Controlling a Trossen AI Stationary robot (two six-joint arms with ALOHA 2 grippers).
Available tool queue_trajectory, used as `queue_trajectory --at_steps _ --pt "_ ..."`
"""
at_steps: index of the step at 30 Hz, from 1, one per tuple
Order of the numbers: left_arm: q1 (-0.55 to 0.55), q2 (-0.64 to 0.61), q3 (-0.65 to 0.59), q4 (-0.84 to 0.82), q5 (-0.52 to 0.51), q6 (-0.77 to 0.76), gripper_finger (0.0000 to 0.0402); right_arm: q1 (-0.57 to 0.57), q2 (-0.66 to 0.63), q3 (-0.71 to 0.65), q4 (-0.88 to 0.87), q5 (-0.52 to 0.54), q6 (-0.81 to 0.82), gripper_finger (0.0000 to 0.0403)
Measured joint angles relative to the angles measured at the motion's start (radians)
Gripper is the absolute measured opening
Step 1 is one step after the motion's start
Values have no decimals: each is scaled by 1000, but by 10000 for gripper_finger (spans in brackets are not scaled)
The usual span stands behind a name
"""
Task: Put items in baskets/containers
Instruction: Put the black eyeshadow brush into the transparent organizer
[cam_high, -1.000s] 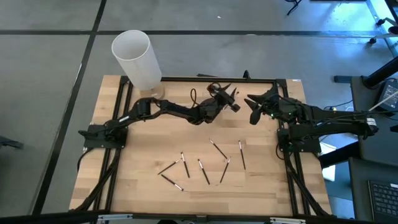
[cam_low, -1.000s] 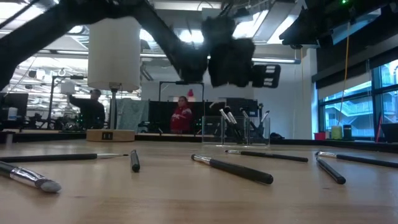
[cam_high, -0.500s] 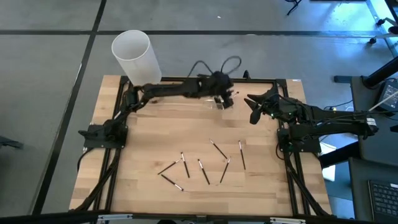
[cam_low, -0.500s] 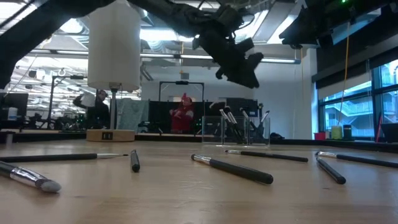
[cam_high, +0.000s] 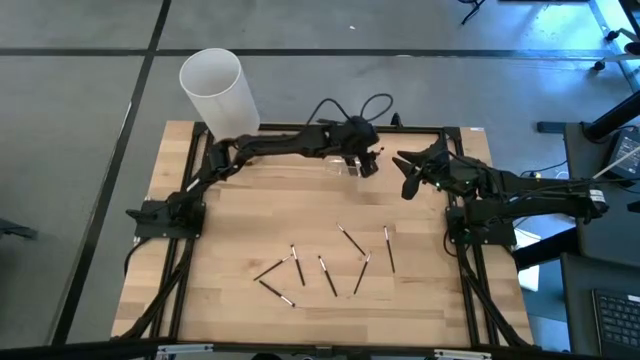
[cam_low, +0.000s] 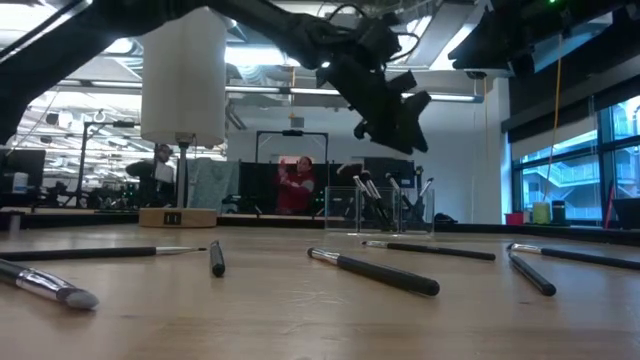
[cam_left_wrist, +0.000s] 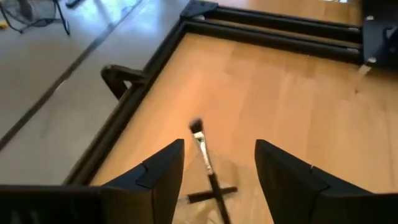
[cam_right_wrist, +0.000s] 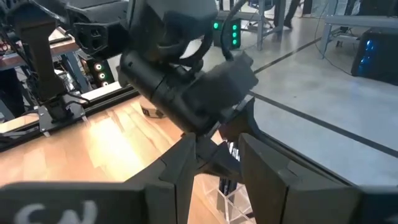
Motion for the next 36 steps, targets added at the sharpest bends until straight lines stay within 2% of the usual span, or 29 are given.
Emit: queue_trajectory --at_steps 2,6,10,13,16,19,23,26,31,36 --pt "-9 -6 0 -11 5 2 195 0 0 0 -9 -13 -4 123" --pt "-35 -70 0 -170 -13 56 189 0 0 0 -48 -15 1 123" --pt "-84 -165 -20 -396 -173 49 174 0 0 0 -103 -16 57 123" --pt "-144 -248 -128 -437 -333 0 161 0 2 0 -143 -16 122 123" --pt "-224 -358 -297 -406 -453 -54 149 0 14 0 -160 -18 172 123" --pt "-301 -481 -503 -323 -509 -135 139 0 38 0 -149 -44 200 123" --pt "-398 -624 -772 -169 -479 -256 132 0 90 0 -108 -78 218 123" --pt "-458 -708 -928 -66 -452 -336 130 0 150 0 -48 -105 226 123" --pt "-509 -794 -1083 -5 -507 -396 129 0 289 0 98 -159 221 123" --pt "-500 -812 -1152 53 -553 -398 131 -2 412 20 212 -241 181 123"
